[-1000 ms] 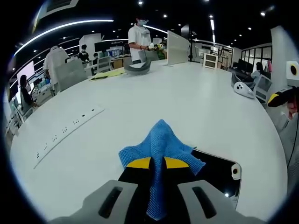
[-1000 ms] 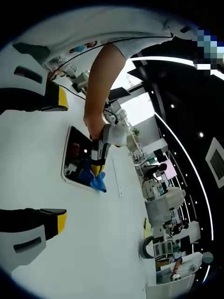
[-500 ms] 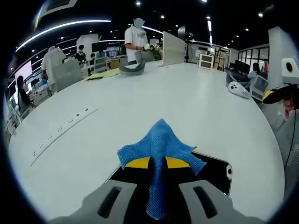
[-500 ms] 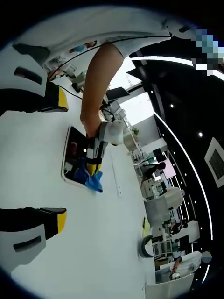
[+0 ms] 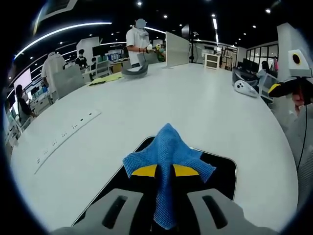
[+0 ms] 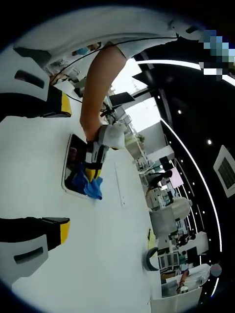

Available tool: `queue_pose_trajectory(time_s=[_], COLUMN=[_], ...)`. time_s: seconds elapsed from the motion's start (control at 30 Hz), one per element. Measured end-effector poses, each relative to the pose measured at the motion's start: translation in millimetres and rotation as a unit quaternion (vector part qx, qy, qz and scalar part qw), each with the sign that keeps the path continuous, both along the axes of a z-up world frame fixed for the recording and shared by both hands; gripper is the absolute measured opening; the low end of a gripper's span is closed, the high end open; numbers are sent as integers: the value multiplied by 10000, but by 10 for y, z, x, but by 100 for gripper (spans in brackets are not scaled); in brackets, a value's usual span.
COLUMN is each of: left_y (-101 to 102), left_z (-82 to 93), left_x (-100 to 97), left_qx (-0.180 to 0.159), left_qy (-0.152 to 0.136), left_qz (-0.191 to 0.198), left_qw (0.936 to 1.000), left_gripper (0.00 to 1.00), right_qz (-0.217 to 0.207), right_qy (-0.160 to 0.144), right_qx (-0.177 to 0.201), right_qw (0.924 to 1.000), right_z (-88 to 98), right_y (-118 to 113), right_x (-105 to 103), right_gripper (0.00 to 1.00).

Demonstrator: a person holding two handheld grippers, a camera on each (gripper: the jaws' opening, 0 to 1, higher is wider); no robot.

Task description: Wipe the mirror surface with the cleaning cloth until all visible marks leave the cleaned area.

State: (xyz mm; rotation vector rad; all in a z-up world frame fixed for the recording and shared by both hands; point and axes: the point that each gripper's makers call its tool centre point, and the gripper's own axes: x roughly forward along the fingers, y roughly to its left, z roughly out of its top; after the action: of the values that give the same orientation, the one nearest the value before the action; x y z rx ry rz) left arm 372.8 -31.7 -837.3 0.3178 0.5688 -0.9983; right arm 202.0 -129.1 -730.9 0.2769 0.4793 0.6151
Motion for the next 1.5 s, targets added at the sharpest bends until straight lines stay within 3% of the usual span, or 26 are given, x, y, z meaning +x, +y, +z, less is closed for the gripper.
queue_pose_trajectory(time_s=[1.07, 1.5], left_y=[283, 551], left_z=[-12, 7], left_x=[-43, -97], left_qx=[40, 83], left_qy=[-84, -158], left_qz=[78, 236], left_qw=[9999, 9996], left_gripper=[10, 11], right_qz=[138, 210], right_qy=[-1, -42], right_qx=[-59, -89], right_qw=[9999, 9997], right_z=[18, 33], right_y=[72, 139], right_x=[80, 85], right_gripper=[82, 82])
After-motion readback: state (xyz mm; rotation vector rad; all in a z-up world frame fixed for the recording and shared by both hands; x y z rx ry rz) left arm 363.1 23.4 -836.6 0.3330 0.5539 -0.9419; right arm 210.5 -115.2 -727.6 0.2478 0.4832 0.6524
